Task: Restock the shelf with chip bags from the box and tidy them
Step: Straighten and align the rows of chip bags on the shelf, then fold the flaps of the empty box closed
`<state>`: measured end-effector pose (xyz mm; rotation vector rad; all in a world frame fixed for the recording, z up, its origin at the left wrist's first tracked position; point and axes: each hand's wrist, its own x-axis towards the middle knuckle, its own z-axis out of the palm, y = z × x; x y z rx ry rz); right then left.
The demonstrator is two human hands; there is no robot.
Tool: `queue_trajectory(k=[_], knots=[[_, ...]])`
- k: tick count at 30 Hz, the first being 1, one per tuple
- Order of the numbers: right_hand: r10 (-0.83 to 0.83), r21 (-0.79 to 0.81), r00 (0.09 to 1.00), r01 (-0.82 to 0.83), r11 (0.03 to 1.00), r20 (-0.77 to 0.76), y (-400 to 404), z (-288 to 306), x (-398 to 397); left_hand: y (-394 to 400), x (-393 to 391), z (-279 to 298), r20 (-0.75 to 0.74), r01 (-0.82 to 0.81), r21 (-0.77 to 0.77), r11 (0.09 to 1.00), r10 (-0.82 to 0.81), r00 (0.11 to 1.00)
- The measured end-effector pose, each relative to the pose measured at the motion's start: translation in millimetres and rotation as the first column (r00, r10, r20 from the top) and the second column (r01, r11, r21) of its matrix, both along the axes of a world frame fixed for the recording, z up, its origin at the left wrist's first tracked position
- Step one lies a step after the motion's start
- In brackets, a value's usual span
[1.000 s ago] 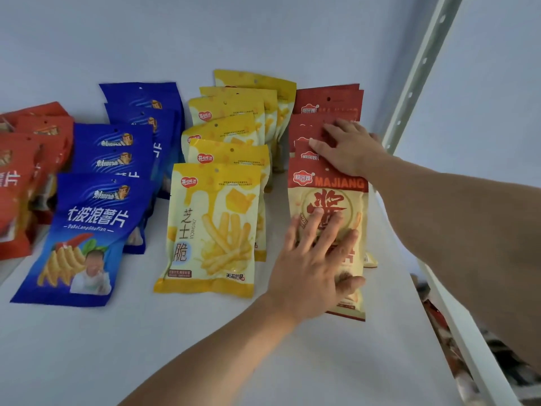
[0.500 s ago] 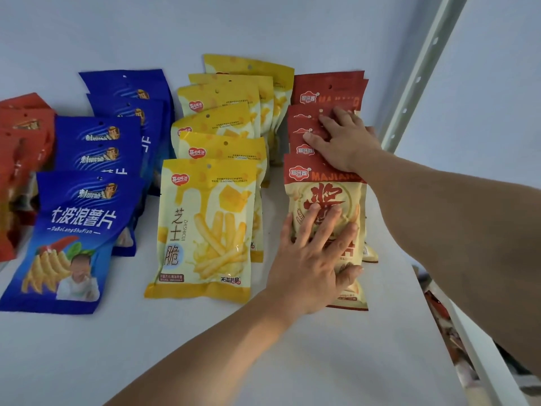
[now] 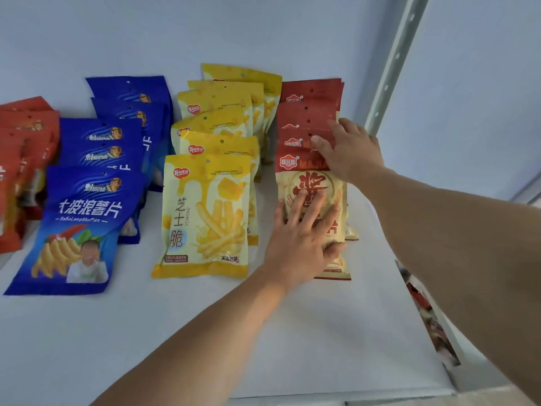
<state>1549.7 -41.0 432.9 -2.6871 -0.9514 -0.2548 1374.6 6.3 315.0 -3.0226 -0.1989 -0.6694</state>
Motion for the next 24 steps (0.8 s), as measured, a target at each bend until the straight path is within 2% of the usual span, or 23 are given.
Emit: queue_trajectory(k=[5, 9, 13, 15, 18, 21, 24], knots=[[-0.042, 0.18, 0.998, 0.05, 0.982, -0.047, -29.1, 4.1, -26.6, -3.8, -4.4, 7.9, -0.043, -0.023, 0.021, 1.0, 0.024, 0.999], [-0.009, 0.109, 1.0, 0.011, 0.994, -0.017, -54.8, -12.1, -57.9, -14.3, -17.7, 22.2, -0.041, -0.069, -0.021, 0.997, 0.068, 0.997], [0.051, 0.047, 0.998, -0.052, 0.998, 0.03, -83.1, -32.9, -94.2, -21.4, -45.2, 33.7, -0.07, -0.217, -0.062, 0.974, 0.213, 0.975], [0.128, -0.009, 0.981, -0.128, 0.992, 0.142, -95.2, -41.9, -114.2, -21.9, -68.1, 35.5, -0.036, -0.265, -0.021, 0.964, 0.264, 0.964], [0.344, -0.139, 0.903, -0.318, 0.938, 0.255, -101.5, -53.3, -147.0, -21.2, -112.2, 35.9, -0.042, -0.278, 0.05, 0.959, 0.28, 0.959], [0.517, -0.228, 0.811, -0.468, 0.854, 0.274, -97.9, -67.6, -185.1, -21.4, -164.2, 33.0, -0.086, -0.346, 0.13, 0.929, 0.358, 0.93], [0.587, -0.194, 0.767, -0.554, 0.81, 0.259, -90.7, -78.4, -225.3, -27.5, -220.4, 31.7, -0.154, -0.428, 0.126, 0.895, 0.444, 0.883]])
